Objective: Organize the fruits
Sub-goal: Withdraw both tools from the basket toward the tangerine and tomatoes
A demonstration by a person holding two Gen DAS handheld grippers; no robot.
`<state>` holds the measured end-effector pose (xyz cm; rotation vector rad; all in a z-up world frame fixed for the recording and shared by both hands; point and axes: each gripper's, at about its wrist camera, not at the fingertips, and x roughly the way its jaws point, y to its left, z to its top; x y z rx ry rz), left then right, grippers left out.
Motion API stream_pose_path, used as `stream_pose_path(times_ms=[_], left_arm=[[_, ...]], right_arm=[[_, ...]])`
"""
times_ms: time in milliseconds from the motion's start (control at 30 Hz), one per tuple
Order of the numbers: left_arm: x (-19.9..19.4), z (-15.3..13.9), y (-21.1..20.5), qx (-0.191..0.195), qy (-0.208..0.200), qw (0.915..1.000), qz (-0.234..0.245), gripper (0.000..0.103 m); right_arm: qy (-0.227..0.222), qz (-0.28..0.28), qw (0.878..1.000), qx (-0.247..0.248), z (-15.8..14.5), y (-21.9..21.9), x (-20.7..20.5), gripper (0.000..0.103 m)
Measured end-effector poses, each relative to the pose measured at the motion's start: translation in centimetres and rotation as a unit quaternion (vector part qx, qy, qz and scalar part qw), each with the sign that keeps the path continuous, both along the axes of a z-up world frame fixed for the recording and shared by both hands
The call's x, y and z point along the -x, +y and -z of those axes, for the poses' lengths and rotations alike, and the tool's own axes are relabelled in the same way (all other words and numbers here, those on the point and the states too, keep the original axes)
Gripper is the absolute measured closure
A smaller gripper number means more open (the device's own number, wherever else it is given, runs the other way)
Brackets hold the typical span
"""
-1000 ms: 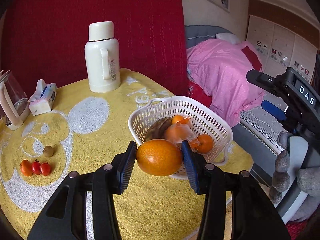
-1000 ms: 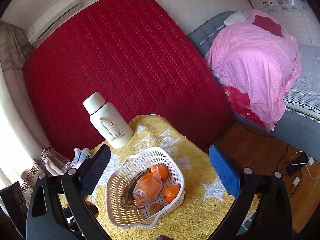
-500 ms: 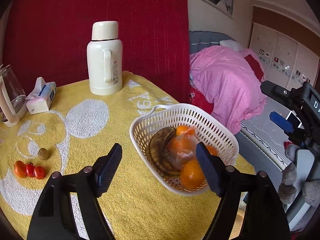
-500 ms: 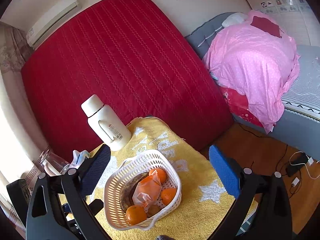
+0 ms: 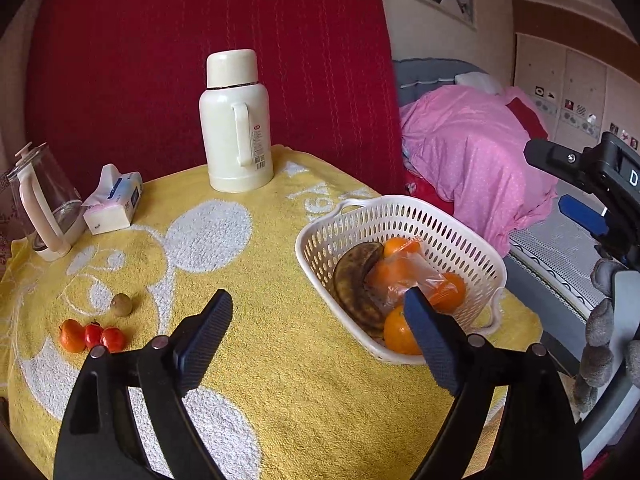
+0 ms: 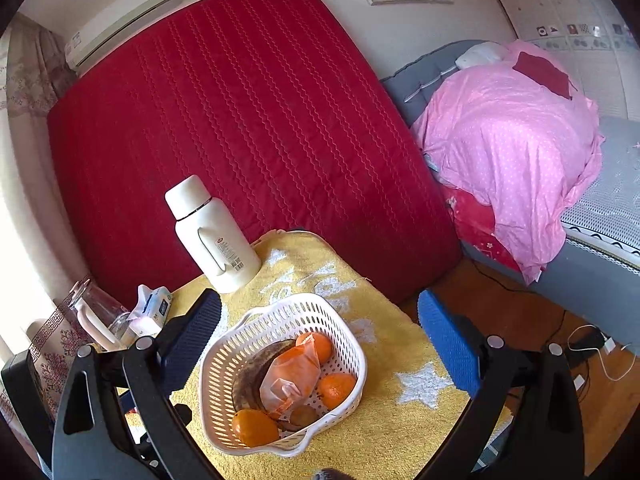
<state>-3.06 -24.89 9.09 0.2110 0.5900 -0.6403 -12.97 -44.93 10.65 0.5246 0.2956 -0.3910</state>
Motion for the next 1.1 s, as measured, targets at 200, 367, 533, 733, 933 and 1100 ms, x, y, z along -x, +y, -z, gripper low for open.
stream_pose_path(times_ms=[200,367,533,733,933,1100], left_arm=[[0.1,0.4,0.4,-0.006,0.001,1.0,-0.004,0.015],[-0.1,0.6,0.9,-0.006,0.007,0.9999,-0.012,0.015],[-0.1,0.9,1.2,-0.009,0.01,0.9997,-0.019,0.015],[-0.1,1.3,1.7,-0.014,0.012,0.9994,-0.028,0.015],[-0.3,1.7,2.4,-0.017,0.019,0.9989,-0.039,0.015],[-0.6,2.0,3.0,-0.017,0.025,0.9985,-0.047,0.015]], right_arm=[[0.01,-0.006,1.0,0.011,0.3,0.7,-0.5,0.003],[0.015,-0.01,1.0,0.022,0.5,1.3,-0.7,0.003],[0.018,-0.013,0.999,0.027,0.6,1.6,-0.9,0.003],[0.023,-0.019,0.999,0.03,0.8,1.9,-1.1,0.003],[0.031,-0.029,0.998,0.038,1.0,2.5,-1.5,0.003],[0.034,-0.032,0.998,0.043,1.1,2.8,-1.7,0.003]])
